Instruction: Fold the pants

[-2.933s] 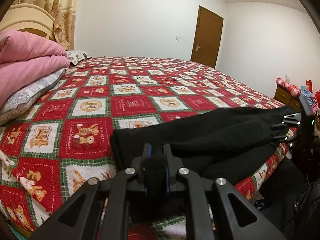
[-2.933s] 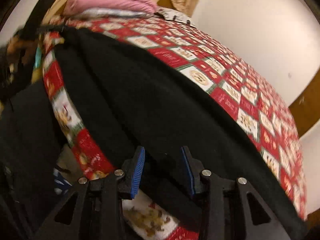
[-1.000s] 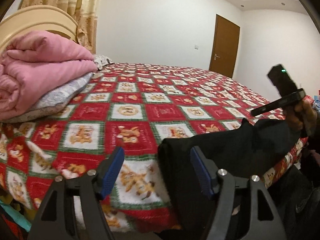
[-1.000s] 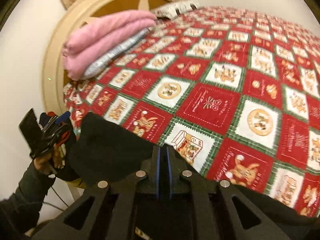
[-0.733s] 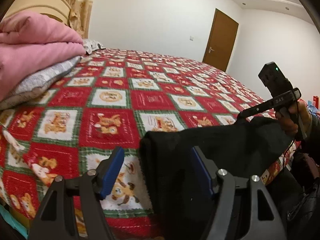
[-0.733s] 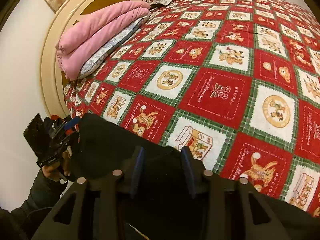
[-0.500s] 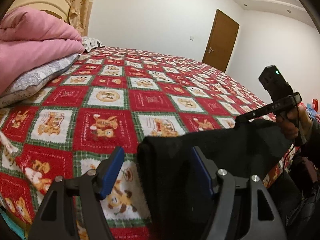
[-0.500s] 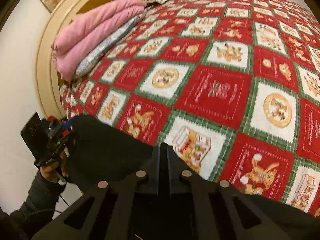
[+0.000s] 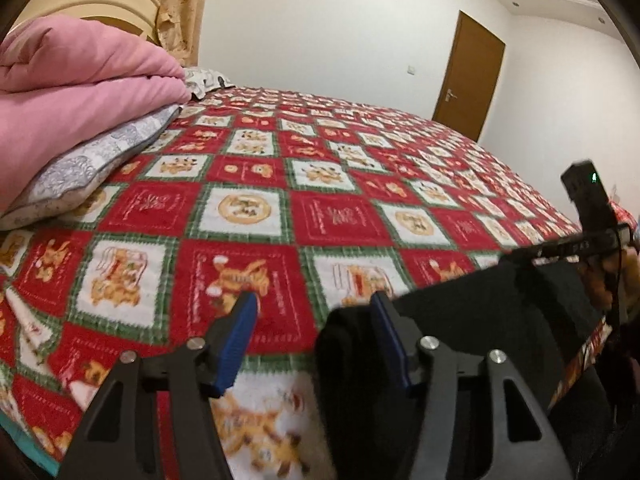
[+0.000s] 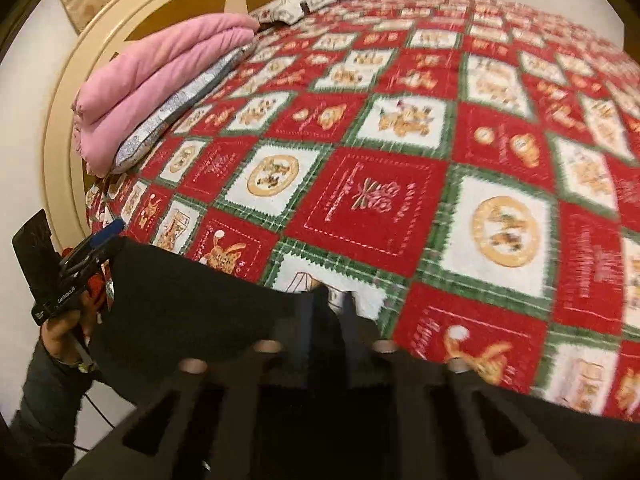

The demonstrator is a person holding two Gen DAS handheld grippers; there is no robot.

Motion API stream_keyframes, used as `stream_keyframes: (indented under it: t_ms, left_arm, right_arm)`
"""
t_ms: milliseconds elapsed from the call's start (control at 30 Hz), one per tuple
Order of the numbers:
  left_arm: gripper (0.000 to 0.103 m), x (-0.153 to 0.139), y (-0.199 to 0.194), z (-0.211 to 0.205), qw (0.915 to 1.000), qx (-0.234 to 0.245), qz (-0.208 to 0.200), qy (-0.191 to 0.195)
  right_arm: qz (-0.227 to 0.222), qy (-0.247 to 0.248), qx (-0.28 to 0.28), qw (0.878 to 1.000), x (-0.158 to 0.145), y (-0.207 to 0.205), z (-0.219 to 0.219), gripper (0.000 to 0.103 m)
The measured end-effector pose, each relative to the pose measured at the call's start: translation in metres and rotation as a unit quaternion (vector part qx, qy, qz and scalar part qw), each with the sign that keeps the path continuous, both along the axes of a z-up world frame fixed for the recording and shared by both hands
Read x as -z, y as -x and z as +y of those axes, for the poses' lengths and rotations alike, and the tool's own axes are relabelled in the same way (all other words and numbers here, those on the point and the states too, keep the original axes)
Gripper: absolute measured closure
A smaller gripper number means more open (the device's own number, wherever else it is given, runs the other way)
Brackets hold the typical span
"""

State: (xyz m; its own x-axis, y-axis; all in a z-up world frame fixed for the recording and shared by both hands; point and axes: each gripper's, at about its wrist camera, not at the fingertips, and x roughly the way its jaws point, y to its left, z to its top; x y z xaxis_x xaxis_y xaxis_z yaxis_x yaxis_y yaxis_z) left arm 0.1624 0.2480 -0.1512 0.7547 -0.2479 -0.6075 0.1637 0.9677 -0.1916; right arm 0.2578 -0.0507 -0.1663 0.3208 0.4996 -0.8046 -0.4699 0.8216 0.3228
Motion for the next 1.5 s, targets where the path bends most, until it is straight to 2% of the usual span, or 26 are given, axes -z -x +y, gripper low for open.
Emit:
stream_keyframes:
  t_ms: [33,167,300,367,467,567,700,767,800,900,1033,1133,1200,1300,1400,1433,1500]
  left_arm:
    - [0.043,-0.001,0.005,0.0,1.0,0.005,0.003,-0.003]
    - [0.043,-0.003,0.016,-0.002,0.9997,0.023,0.012,0.0]
    - [0.043,-0.003,0.015,-0.011,0.9993,0.035,0.014,-0.003]
    - [0.05,-0.003,0.013,-0.016,0.9987,0.047,0.019,0.004]
    - [0.051,-0.001,0.012,-0.024,0.9981,0.054,0.028,-0.002]
    - [0.052,0.004,0.008,-0.024,0.9979,0.048,0.042,0.003]
    - [0.069,0.005,0.005,-0.022,0.9978,0.043,0.046,0.022]
    - [0.087,0.005,0.003,-0.023,0.9971,0.05,0.048,0.032]
    - [0.09,0.005,0.002,-0.023,0.9968,0.052,0.049,0.037]
    - [0.09,-0.002,-0.002,-0.02,0.9969,0.052,0.043,0.041]
    - [0.09,-0.013,-0.017,-0.006,0.9958,0.049,0.033,0.071]
    - [0.09,0.003,-0.036,-0.006,0.9949,0.051,0.063,0.061]
    - [0.09,0.012,-0.04,-0.001,0.9927,0.053,0.077,0.077]
    - [0.09,0.016,-0.035,0.008,0.9913,0.049,0.072,0.099]
    - [0.088,0.018,-0.032,0.01,0.9924,0.039,0.071,0.092]
    - [0.084,0.017,-0.031,0.011,0.9933,0.033,0.068,0.087]
    - [0.083,0.012,-0.026,0.014,0.9951,0.026,0.059,0.074]
  right_arm:
    - [-0.024,-0.001,-0.002,1.0,-0.009,0.009,-0.003,0.045]
    - [-0.091,0.009,-0.019,0.996,-0.039,0.046,-0.003,0.045]
    - [-0.142,-0.007,-0.105,0.984,-0.062,0.102,0.026,0.045]
    - [-0.151,-0.017,-0.153,0.976,-0.064,0.129,0.043,0.045]
    - [-0.165,-0.006,-0.19,0.968,-0.056,0.156,0.064,0.045]
    - [-0.18,0.012,-0.204,0.962,-0.046,0.167,0.077,0.045]
    - [-0.167,0.024,-0.219,0.961,-0.03,0.171,0.093,0.045]
    - [-0.167,0.028,-0.223,0.96,-0.025,0.17,0.097,0.045]
    - [-0.168,0.031,-0.224,0.96,-0.023,0.171,0.099,0.045]
    - [-0.168,0.034,-0.215,0.962,-0.02,0.167,0.101,0.045]
    - [-0.168,0.032,-0.202,0.964,-0.02,0.163,0.101,0.045]
    - [-0.176,0.033,-0.201,0.963,-0.019,0.164,0.102,0.045]
    - [-0.182,0.029,-0.199,0.963,-0.02,0.165,0.103,0.045]
    - [-0.188,0.039,-0.192,0.962,-0.011,0.16,0.107,0.045]
    - [-0.12,0.085,-0.22,0.964,0.026,0.149,0.124,0.045]
    - [-0.132,0.089,-0.22,0.963,0.029,0.151,0.124,0.045]
    - [-0.149,0.088,-0.222,0.96,0.024,0.16,0.12,0.045]
